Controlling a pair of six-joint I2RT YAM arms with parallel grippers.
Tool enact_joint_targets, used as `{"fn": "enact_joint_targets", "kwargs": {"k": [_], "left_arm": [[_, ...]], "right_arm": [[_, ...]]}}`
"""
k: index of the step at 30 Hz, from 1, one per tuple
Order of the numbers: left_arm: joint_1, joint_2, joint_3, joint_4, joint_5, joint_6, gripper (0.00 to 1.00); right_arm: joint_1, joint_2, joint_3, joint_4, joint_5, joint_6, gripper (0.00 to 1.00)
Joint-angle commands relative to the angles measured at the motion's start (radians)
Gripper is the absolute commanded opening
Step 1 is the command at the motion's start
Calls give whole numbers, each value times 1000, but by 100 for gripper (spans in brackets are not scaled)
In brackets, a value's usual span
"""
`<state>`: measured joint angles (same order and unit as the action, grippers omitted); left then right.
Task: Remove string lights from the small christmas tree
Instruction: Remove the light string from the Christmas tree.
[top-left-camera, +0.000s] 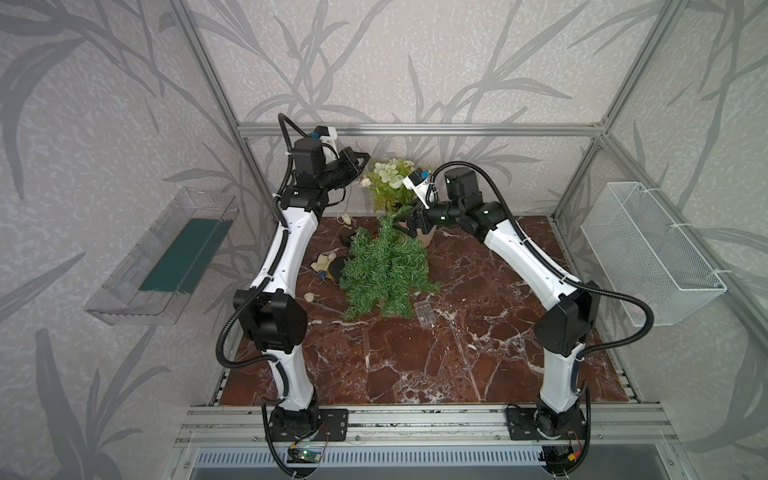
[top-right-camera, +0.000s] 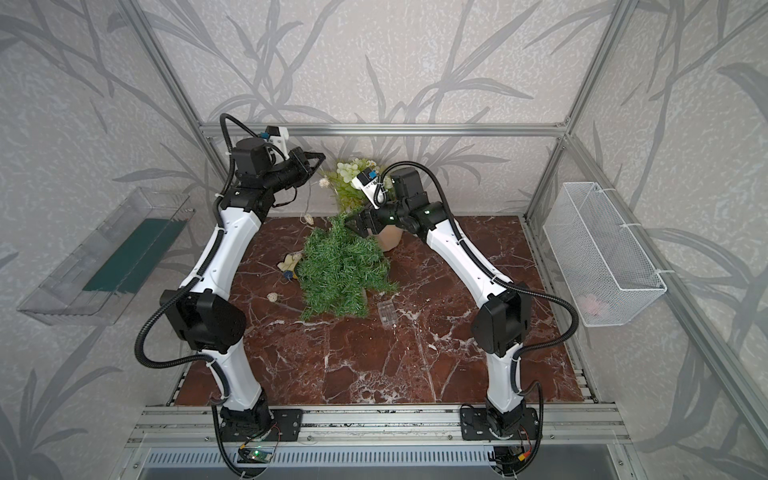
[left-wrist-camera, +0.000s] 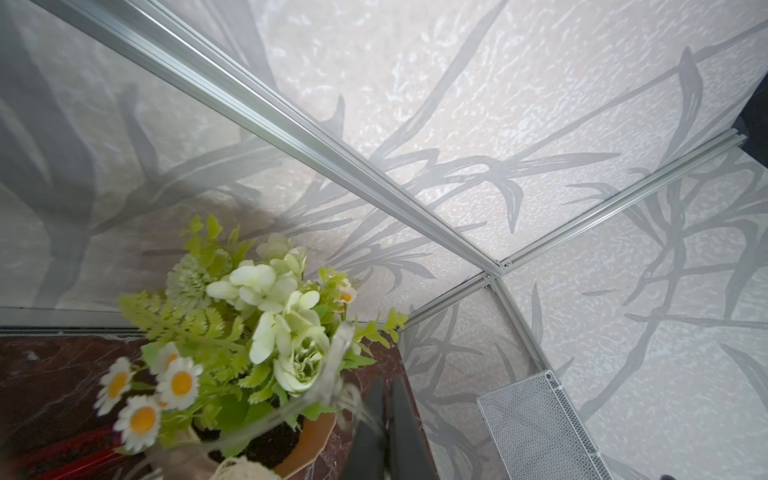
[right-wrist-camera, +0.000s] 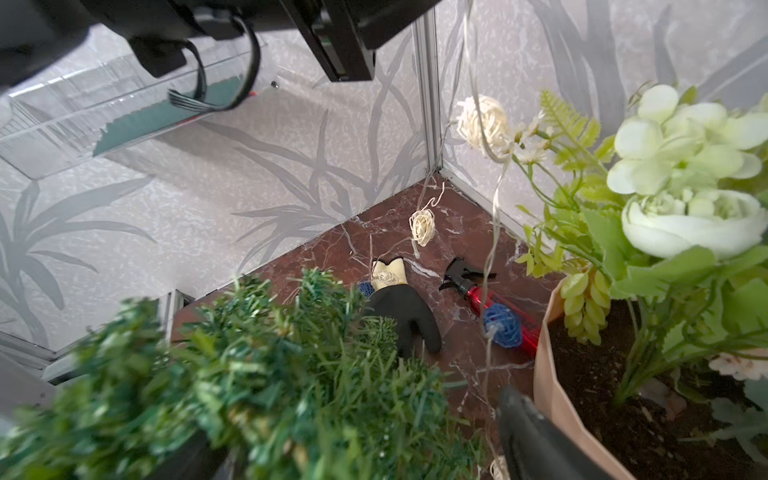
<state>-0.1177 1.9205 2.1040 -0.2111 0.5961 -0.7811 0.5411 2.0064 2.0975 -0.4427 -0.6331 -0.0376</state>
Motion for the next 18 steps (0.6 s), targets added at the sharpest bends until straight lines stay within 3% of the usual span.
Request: {"fn": "enact_joint_targets", "kwargs": {"k": [1,9,18], "left_arm": [[-27,34,65,-36,33,11,0],[-60,107,170,-62,68,-7,0],[-63,116,193,-53,109,-32,0]], "right_arm": [[-4,35,73,1,-5,-26,88],[-7,52,62,96,111,-23,88],[-36,-6,-13,145,155,-30,88]]}}
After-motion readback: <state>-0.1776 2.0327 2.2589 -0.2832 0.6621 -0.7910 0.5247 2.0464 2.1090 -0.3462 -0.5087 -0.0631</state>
